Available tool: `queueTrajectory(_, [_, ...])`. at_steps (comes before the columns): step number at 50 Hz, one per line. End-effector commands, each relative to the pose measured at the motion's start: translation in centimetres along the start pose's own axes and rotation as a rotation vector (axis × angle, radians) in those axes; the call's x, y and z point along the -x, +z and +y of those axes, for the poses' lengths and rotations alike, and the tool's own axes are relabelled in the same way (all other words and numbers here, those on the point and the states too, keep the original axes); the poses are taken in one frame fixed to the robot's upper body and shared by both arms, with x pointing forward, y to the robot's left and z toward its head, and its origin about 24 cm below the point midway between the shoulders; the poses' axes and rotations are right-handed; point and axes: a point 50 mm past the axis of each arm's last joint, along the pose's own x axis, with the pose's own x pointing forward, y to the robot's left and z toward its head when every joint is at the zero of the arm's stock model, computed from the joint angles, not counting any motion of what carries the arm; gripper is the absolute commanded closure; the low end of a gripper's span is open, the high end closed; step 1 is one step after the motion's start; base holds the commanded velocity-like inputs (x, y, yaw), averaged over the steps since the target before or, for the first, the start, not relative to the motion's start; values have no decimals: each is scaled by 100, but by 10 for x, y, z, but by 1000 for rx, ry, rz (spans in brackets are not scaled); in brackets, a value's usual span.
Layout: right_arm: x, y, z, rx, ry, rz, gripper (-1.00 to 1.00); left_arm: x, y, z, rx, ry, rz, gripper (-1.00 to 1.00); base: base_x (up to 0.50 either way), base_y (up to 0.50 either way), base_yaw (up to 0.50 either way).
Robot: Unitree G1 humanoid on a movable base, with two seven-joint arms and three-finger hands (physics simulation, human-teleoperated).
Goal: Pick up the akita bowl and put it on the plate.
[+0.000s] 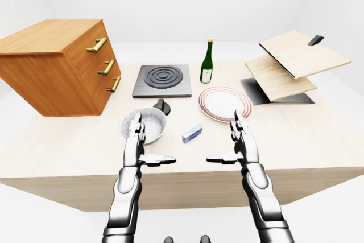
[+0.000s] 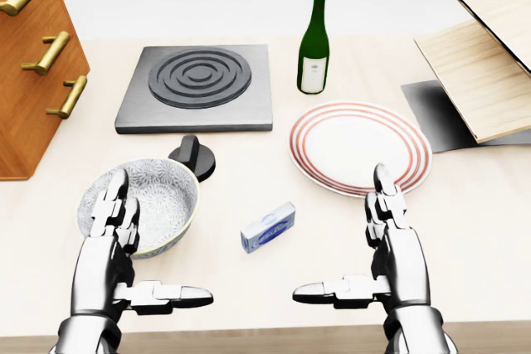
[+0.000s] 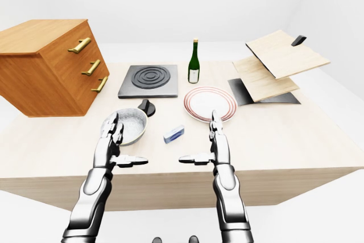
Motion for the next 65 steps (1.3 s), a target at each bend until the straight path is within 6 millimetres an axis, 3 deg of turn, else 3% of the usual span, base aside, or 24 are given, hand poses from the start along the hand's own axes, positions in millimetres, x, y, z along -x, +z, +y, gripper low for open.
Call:
queueTrajectory(1, [0,-2,-9,-16,-10,8,-100,1,2,7,10,-5,2,-100,0,0,0])
queueTrajectory(10, [1,1,-9,-4,-7,1,-100,1,2,6,12,-9,2,-100,0,0,0])
queueTrajectory(11, [4,15,-9,-6,-10,-36,-100,2,8,7,24,-6,-5,-100,0,0,0])
queueTrajectory(12, [7,31,-8,-2,10,-79,-100,4,22,9,29,8,-50,-100,0,0,0])
queueTrajectory(14, [26,110,-12,-22,19,-429,-100,34,115,22,142,13,-469,-100,0,0,0])
queueTrajectory(15, [60,178,-14,61,12,-773,-100,73,187,38,213,52,-847,-100,0,0,0])
queueTrajectory(16, [80,202,-13,89,13,-921,-100,95,216,47,295,64,-1029,-100,0,0,0])
queueTrajectory(17, [97,223,-11,137,1,-1063,-100,110,228,56,403,64,-1110,-100,0,0,0])
queueTrajectory(18, [103,228,-11,133,-8,-1106,-100,114,234,59,451,46,-1113,-100,0,0,0])
queueTrajectory(22, [103,226,-14,-49,33,-1060,-100,112,230,55,417,35,-1035,-100,0,0,0])
queueTrajectory(28, [103,221,-10,-18,15,-1043,-100,100,226,57,383,75,-1032,-100,0,0,0])
queueTrajectory(38, [103,216,-7,15,23,-1031,-100,107,232,59,433,69,-1062,-100,0,0,0])
queueTrajectory(60, [102,214,-1,40,31,-1020,-100,108,232,61,434,72,-1053,-100,14,2,50])
queueTrajectory(65, [96,205,7,74,68,-964,-100,110,232,62,442,69,-1055,-100,0,6,0])
